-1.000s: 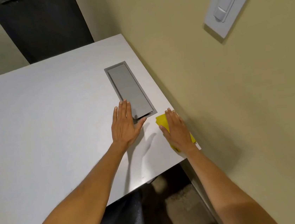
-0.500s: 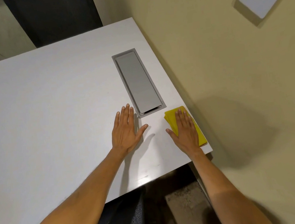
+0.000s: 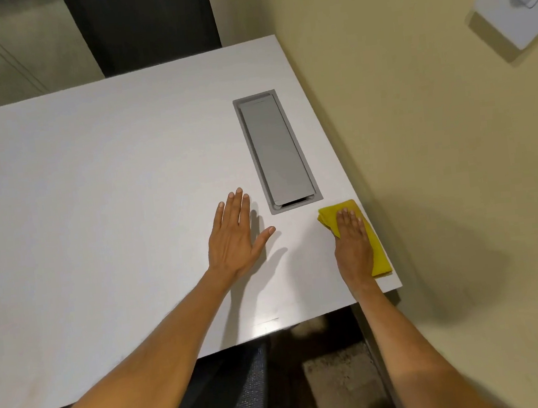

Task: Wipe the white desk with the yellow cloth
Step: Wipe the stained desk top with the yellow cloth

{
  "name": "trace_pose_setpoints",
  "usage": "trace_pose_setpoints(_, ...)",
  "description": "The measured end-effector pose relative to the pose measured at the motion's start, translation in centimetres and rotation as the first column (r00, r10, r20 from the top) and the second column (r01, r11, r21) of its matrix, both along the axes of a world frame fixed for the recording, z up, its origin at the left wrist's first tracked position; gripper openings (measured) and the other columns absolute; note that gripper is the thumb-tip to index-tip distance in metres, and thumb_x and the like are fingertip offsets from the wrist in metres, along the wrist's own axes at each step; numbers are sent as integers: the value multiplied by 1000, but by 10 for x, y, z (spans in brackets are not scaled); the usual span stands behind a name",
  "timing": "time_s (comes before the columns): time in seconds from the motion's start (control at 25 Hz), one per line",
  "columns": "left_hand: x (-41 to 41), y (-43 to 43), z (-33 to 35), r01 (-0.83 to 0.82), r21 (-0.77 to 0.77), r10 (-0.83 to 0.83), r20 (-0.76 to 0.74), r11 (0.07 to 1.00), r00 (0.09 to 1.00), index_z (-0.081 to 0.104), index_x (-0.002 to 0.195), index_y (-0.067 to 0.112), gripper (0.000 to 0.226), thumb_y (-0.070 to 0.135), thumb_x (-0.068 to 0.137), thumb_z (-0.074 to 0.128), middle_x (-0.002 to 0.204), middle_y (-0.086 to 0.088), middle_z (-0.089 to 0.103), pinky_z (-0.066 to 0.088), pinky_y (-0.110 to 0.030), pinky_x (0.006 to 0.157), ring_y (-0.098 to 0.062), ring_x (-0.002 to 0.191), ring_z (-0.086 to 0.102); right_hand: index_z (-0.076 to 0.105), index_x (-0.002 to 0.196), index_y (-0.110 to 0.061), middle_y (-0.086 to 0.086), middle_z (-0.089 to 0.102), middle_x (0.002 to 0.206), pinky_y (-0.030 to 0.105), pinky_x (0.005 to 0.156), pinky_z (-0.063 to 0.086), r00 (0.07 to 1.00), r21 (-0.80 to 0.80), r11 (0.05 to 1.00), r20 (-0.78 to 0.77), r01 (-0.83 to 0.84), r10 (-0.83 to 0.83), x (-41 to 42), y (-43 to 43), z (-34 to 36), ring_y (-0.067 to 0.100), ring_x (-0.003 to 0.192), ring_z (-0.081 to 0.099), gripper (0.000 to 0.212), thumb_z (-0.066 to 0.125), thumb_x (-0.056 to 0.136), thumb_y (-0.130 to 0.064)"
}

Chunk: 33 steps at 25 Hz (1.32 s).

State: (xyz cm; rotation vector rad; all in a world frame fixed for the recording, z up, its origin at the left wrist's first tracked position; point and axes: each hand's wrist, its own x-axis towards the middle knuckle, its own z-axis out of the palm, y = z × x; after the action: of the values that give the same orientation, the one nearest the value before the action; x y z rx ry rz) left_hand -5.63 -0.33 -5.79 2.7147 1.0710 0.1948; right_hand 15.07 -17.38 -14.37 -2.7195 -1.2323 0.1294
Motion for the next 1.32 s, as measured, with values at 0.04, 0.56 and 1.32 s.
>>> trace_pose_setpoints(0.04,-3,-1,1,-6,-2,6,-3,1000,1000,23,159,2,92,71,99,22,169,-15,17,7,-43,128,-26,157,12,33,146,3,20,38,151,33,119,2,1000,4,1000,-3,1,-1,0,0,1,33,141,36,63,62,90,-4)
trace_pose_setpoints(0.56,-58,12,10,-138,-7,139,26,990,990,22,159,2,91,70,100,24,169,-14,16,2,-39,128,-26,157,13,32,150,-10,9,34,156,37,119,19,962,293,956,-258,-12,91,-80,71,46,26,145,27,57,52,96,-4)
trace_pose_setpoints(1.32,-376,121,31,-493,15,490,81,870,868,29,157,0,88,68,100,33,166,-16,26,14,-43,127,-29,155,23,37,149,-19,2,32,157,38,119,25,849,383,870,-300,-310,435,-376,248,100,24,148,18,51,44,99,-12)
